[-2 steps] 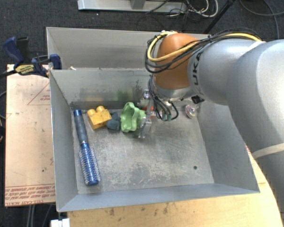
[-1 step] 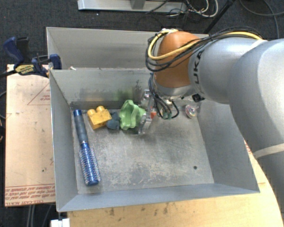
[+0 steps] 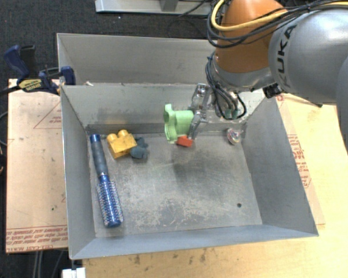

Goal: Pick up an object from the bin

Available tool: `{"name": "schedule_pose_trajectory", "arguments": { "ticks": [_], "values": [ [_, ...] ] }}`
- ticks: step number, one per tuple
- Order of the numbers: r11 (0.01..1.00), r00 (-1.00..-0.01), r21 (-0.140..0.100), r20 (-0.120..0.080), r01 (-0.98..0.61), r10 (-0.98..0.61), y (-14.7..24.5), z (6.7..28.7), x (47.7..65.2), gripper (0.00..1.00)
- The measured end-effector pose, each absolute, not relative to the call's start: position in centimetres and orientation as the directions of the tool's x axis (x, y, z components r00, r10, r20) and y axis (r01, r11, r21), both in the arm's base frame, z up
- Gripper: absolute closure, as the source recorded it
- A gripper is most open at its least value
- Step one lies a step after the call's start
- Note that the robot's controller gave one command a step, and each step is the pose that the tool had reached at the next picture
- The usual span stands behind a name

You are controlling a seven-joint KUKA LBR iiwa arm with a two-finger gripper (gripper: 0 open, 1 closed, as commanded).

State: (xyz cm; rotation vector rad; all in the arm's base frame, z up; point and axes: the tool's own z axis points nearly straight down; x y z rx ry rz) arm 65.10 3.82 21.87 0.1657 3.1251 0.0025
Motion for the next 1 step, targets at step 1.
{"name": "schedule_pose_trajectory", "arguments": {
  "ticks": [1],
  "values": [
    [1.000,-1.000,0.001,-0.006,0.008,0.008,3.45,25.65,62.94,1.00]
  ]
}}
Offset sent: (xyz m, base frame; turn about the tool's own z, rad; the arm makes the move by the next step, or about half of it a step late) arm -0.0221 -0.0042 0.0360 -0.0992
